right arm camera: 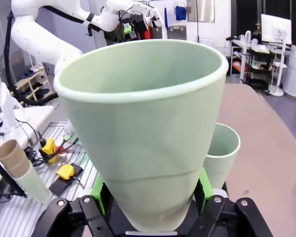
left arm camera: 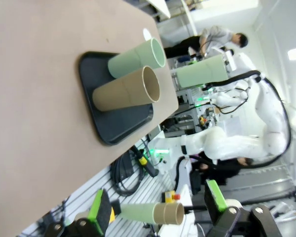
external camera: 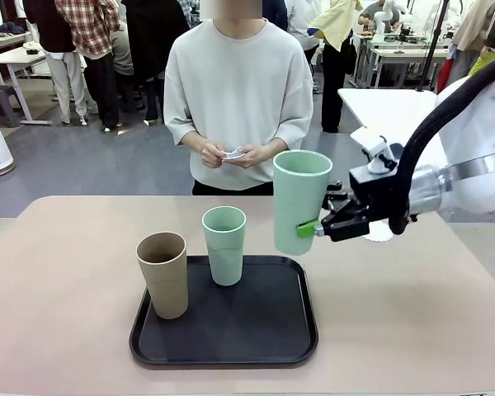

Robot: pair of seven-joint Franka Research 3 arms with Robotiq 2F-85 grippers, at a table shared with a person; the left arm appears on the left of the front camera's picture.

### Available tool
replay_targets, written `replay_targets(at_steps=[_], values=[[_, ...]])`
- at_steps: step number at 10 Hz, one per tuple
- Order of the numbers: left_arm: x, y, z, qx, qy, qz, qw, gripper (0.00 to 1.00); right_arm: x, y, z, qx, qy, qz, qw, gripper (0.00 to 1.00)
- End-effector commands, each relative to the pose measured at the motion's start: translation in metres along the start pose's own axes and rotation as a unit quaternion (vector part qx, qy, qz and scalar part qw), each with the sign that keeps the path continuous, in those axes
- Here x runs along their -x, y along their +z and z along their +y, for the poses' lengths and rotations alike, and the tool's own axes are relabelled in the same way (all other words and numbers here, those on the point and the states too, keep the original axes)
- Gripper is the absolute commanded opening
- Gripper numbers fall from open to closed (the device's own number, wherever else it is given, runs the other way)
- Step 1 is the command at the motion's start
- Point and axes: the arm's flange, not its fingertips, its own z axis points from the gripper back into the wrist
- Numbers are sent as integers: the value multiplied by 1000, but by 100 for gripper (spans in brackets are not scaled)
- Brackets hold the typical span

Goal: Place coasters on the table and set cups on them.
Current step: Pick up one Reusable plastic cup and place it on a coaster set by the human.

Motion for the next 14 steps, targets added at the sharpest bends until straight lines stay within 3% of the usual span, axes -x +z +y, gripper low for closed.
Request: replay_targets(at_steps=[1, 2, 3, 6, 7, 9, 14], values=[[1, 2, 0, 3, -4, -3, 1000, 100, -1, 1, 2, -13, -45, 18, 999, 0], [1, 2, 0, 3, -4, -3, 1000, 100, 1, 0, 0, -5, -63, 29, 998, 0], [1, 2, 0, 3, -4, -3, 1000, 100, -6, 3, 3, -1, -18, 8, 1000, 0], [1, 2, 0, 3, -4, -3, 1000, 100, -6, 3, 3, -1, -18, 8, 1000, 0], [1, 2, 0, 3, -4, -3, 1000, 100, -5, 2, 2, -2, -31, 15, 999, 81], [1, 2, 0, 3, -4, -3, 1000, 100, 5, 60, -49, 85, -36, 5, 996, 81], [1, 2, 0, 3, -4, -3, 1000, 100, -4, 187, -149, 196, -12, 18, 980, 81]])
